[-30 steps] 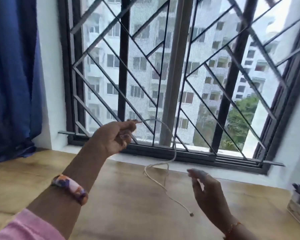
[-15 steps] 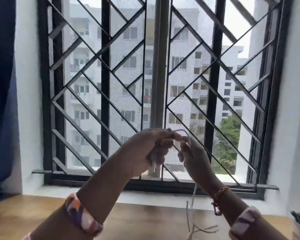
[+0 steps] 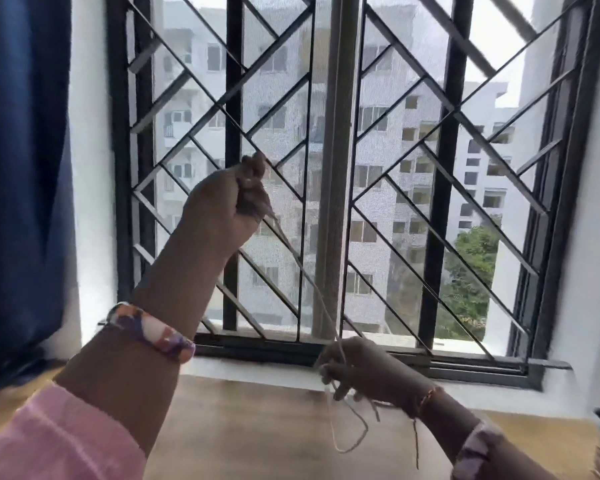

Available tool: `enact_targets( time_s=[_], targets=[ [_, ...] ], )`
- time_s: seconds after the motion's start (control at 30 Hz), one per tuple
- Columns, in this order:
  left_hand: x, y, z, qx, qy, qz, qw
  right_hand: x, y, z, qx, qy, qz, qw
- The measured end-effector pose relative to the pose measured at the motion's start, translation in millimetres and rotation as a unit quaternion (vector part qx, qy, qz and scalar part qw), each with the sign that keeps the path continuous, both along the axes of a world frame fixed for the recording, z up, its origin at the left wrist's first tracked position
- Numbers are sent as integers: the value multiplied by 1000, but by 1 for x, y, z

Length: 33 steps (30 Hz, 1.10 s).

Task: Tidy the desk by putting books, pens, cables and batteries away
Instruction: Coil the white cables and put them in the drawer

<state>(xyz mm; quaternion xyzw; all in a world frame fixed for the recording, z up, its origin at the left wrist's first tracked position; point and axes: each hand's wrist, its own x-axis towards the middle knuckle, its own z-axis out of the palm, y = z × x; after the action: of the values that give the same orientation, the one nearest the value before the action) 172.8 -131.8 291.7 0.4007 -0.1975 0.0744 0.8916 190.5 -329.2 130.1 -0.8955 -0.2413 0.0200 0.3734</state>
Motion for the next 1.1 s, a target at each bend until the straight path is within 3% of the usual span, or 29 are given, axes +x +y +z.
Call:
enact_targets(
  time_s=[0.1, 0.2, 0.27, 0.33, 0.4, 0.47, 0.53, 0.57, 0.63, 0.73, 0.83, 0.9, 0.93, 0.97, 1.03, 1.07, 1.1],
  targets=[
    [12, 23, -11, 44, 8, 156, 987, 10, -7, -21, -73, -26, -67, 995],
    [24, 55, -21, -40, 41, 215, 975, 19, -18, -38, -147, -83, -133, 977],
    [29, 69, -27, -90, 47, 255, 962, 24, -23, -44, -203, -194, -164, 946],
    [34, 75, -33, -120, 26, 288, 950, 25, -21, -44, -151, -257, -157, 942],
    [37, 76, -43, -63, -16, 382, 922, 23, -12, -40, 0, -196, -127, 972],
    [38, 75, -57, 54, -43, 400, 914, 27, -6, -37, 130, -117, -106, 979],
    [39, 76, -66, 129, -50, 415, 899, 30, -3, -33, 186, -83, -93, 975],
    [37, 75, -66, 90, -50, 399, 911, 32, -4, -33, 187, -80, -90, 975],
    [29, 75, -52, -70, 23, 289, 954, 33, -7, -34, 140, -95, -94, 981],
    [21, 85, -28, -222, 44, 155, 962, 34, -12, -42, -61, -148, -107, 981],
    [22, 87, -21, -192, -2, 195, 962, 30, -5, -55, -105, -170, -118, 973],
    [26, 83, -32, -78, -36, 323, 942, 29, 4, -59, -120, -197, -104, 967],
    [29, 82, -39, 12, -79, 420, 904, 28, 9, -59, -128, -213, -92, 964],
    [33, 83, -48, 129, -144, 527, 827, 26, 13, -57, -134, -233, -83, 960],
    [44, 92, -62, 370, -301, 645, 598, 26, 18, -53, -93, -264, -72, 957],
    [48, 97, -66, 465, -351, 642, 498, 28, 17, -48, -46, -262, -77, 961],
    [49, 103, -68, 541, -377, 618, 429, 31, 15, -43, 14, -261, -82, 962]
  ],
)
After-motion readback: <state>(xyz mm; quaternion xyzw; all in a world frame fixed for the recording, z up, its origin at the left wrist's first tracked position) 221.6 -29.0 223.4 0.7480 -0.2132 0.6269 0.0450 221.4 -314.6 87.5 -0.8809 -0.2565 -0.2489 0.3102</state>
